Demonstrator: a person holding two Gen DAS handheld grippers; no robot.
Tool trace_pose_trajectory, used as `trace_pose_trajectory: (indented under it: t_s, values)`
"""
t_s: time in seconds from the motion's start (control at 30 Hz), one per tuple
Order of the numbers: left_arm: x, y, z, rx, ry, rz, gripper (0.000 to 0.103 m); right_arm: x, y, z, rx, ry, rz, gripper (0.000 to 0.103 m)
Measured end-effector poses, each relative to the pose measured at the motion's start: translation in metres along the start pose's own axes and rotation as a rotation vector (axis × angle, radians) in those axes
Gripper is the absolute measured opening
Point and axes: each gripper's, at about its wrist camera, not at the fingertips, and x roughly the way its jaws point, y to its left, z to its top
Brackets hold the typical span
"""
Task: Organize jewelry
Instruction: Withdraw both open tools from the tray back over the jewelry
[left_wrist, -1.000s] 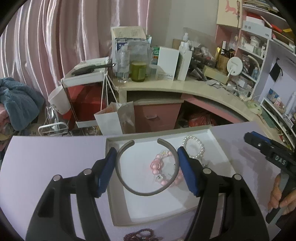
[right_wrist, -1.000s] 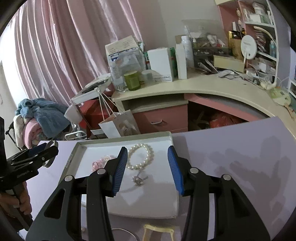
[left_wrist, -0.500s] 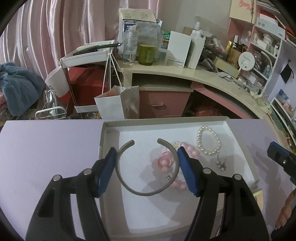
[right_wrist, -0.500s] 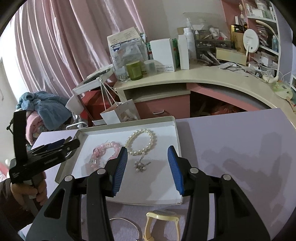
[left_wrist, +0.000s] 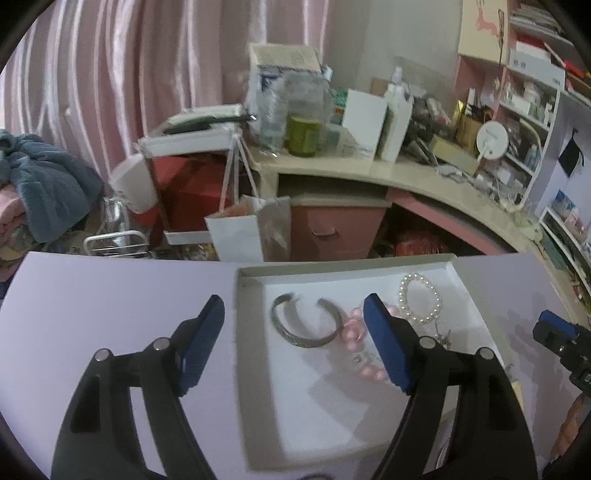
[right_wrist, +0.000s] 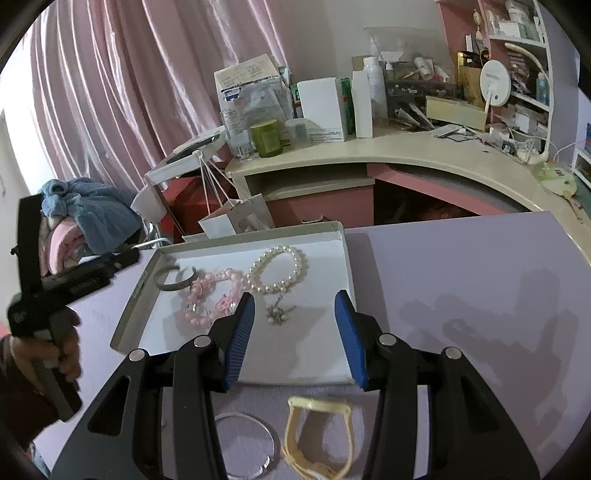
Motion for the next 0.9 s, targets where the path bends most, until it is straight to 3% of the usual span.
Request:
trace_pose_trajectory:
  t_s: [0.37, 0.57, 0.9]
  values:
    - [-0.095, 0.033, -0.062, -0.047, -0.082, 0.121, 0.089, -0.034, -0.001, -0.041, 0.008, 0.017, -0.015, 0.047]
    - [-0.12, 0.035, -0.106, -0.064, -0.055, 0.158, 0.092, -0.049, 0.002, -0.07, 0.023, 0.041, -0.021, 0.047]
    - [-0.13, 0.028, -0.162, -0.106, 0.032, 0.13, 0.093, -0.057, 0.004, -0.118, 0.046, 0.119, -0.029, 0.047]
